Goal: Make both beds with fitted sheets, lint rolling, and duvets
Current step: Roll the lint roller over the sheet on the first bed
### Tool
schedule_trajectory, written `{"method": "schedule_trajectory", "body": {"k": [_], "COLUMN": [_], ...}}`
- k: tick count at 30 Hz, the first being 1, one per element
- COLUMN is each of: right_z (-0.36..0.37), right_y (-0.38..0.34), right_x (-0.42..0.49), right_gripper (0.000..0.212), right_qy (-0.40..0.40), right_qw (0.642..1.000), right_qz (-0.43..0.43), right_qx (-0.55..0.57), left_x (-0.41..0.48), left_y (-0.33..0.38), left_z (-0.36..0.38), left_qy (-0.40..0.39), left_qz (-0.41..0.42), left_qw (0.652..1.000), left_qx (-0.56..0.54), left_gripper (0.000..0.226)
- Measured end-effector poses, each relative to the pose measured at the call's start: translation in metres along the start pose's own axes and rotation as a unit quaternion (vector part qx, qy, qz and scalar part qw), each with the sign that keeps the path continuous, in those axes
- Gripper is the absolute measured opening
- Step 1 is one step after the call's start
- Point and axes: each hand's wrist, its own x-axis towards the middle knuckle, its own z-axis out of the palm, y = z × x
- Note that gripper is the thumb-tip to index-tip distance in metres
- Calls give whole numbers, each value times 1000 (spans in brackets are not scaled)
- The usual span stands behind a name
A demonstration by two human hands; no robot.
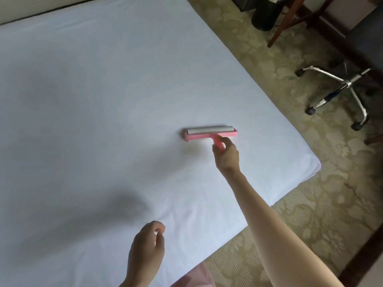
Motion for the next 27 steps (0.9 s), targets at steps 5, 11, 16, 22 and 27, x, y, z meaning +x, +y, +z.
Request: {"method": "schedule_trajectory", "body": {"k": [5, 11, 16, 22, 27], "right_z": [-24, -73, -139, -215, -269], "right_y": [40, 58, 41, 43, 57], "right_x": [-90, -176, -244, -279, -270], "right_gripper": [26, 20, 17, 37, 45], "right_qy": [-23, 9, 60, 95, 155], "right_qw": [999, 998, 987, 986, 970], "right_qz": [31, 56, 54, 70, 125], "right_qx": [-28, 32, 141, 116, 143], "left_x": [-6, -38, -89, -123, -118], "left_y": [15, 33, 52, 87, 153], "left_z": [-18, -39, -59, -68, -38], "left_qy": [14, 21, 5, -9, -34], "left_qz": [31, 56, 68, 88, 110], "left_qw": [999, 998, 998, 995, 990], "left_qx": [6, -6, 2, 46, 87], "left_gripper": [25, 24, 25, 20, 17]}}
